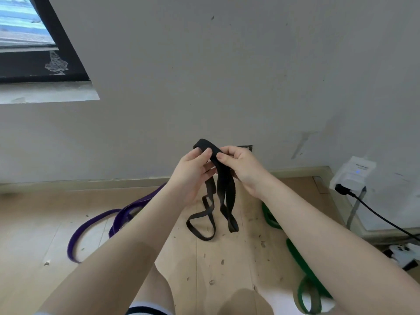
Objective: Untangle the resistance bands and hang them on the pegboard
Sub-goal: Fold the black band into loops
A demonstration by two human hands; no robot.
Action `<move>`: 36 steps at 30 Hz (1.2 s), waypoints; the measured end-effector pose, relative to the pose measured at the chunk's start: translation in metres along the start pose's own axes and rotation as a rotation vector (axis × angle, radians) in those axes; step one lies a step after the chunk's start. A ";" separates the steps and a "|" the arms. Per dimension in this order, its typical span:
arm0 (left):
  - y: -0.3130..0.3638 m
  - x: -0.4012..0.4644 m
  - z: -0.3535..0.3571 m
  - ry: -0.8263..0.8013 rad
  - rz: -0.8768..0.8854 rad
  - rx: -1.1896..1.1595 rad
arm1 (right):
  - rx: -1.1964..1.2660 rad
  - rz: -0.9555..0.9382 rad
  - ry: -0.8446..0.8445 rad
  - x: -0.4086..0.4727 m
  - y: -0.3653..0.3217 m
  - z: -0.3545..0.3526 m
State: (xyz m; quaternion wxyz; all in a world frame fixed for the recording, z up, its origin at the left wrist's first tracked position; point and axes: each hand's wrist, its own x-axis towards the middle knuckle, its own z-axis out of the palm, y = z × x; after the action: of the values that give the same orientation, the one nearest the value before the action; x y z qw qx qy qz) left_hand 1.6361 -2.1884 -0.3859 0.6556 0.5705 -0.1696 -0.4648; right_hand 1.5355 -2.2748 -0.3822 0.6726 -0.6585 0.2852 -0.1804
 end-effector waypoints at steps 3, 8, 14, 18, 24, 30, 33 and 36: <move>0.001 0.001 0.005 -0.003 0.038 -0.036 | 0.038 0.016 0.014 -0.002 0.003 -0.001; 0.014 0.004 0.016 0.063 0.128 -0.075 | -0.170 -0.017 -0.020 -0.003 0.007 -0.007; 0.033 0.008 0.010 0.100 0.185 -0.227 | -0.513 -0.047 -0.044 -0.003 0.015 -0.023; 0.045 0.021 -0.003 0.173 0.191 -0.366 | -0.600 0.066 -0.012 -0.007 0.027 -0.039; 0.035 0.045 -0.014 0.247 0.067 -0.361 | 0.141 0.112 -0.048 -0.015 0.038 -0.066; 0.029 0.065 -0.033 0.348 -0.012 -0.508 | 0.216 0.139 -0.179 -0.023 0.047 -0.104; 0.021 0.071 -0.039 0.350 -0.039 -0.518 | -0.008 0.264 -0.218 -0.027 0.053 -0.107; 0.012 0.076 -0.038 0.370 -0.039 -0.518 | -0.273 0.257 0.093 -0.020 0.062 -0.095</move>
State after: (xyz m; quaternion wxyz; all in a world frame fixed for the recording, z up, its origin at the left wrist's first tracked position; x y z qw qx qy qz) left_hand 1.7081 -2.2277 -0.4096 0.7898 0.4626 0.0874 -0.3931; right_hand 1.4527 -2.3324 -0.4375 0.5807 -0.6929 0.4194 -0.0827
